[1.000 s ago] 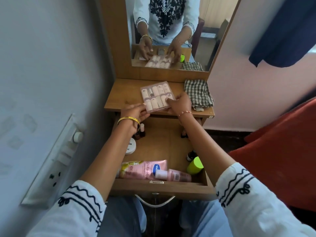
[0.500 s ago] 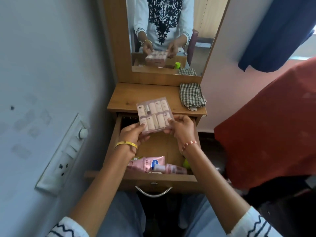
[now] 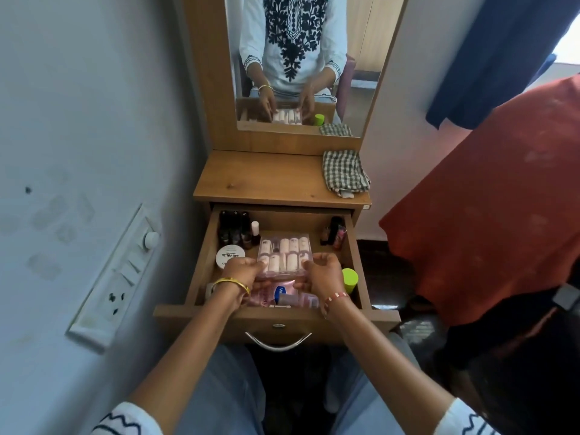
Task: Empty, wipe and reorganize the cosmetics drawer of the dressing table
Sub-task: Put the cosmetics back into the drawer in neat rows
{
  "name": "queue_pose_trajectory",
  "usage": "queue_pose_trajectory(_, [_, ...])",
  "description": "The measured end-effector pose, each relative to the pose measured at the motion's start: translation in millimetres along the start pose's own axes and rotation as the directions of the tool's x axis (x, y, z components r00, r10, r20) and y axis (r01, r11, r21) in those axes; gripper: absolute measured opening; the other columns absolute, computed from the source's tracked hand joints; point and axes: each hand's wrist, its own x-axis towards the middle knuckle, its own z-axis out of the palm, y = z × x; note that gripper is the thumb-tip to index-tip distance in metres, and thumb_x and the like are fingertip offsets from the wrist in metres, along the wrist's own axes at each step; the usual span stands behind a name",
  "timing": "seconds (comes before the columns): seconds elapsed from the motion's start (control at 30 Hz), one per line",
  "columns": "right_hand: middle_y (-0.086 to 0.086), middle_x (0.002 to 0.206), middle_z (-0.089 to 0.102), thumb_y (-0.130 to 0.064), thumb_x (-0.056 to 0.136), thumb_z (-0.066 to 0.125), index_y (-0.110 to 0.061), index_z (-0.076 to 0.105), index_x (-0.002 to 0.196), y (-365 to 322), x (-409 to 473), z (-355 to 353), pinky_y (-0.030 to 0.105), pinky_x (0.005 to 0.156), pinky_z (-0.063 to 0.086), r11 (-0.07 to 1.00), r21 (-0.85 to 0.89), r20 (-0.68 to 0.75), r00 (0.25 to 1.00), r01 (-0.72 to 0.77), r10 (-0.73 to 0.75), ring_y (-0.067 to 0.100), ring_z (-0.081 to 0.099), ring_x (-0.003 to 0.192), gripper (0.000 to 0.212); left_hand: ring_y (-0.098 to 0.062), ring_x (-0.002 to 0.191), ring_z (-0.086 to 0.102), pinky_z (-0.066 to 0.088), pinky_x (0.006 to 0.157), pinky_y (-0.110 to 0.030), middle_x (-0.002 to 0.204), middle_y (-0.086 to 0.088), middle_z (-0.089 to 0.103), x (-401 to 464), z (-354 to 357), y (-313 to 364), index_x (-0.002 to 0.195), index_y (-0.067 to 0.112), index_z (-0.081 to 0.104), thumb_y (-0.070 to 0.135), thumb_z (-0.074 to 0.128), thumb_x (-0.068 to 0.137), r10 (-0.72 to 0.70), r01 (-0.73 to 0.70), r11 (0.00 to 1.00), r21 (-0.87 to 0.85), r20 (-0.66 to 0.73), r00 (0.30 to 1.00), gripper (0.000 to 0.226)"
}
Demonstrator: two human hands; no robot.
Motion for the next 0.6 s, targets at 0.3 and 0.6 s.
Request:
queue_pose_trajectory(0.3, [0.019,0.118,0.059,-0.008,0.089,0.057,-0.007,0.044,0.117,3.9,36.9,4.5,0.018,0.043,0.049,0.955,-0.295,-0.057,0.998,0.016,-0.034,0.017,0.060,0.070,0.030,-0.035,0.098,0.063,0.051,0.092,-0.047,0.105,-0.021,0.067,40.1,-0.3,-3.2,0.085,0.008,0.067,0.015,0.054,0.090,0.043,-0.028,0.920,0.392,-0.030,0.999,0.015])
queue_pose_trajectory(0.6, [0.017,0.124,0.057,-0.007,0.090,0.055,-0.005,0.040,0.126,10.0,49.3,9.2,0.036,0.093,0.049,0.803,-0.596,-0.087,0.993,0.013,-0.081,0.029,0.057,0.114,0.040,-0.032,0.110,0.056,0.043,0.091,-0.034,0.118,-0.019,0.063,38.6,13.8,6.5,0.115,0.000,0.060,0.014,0.049,0.092,0.147,-0.085,0.729,0.679,-0.034,0.989,0.029])
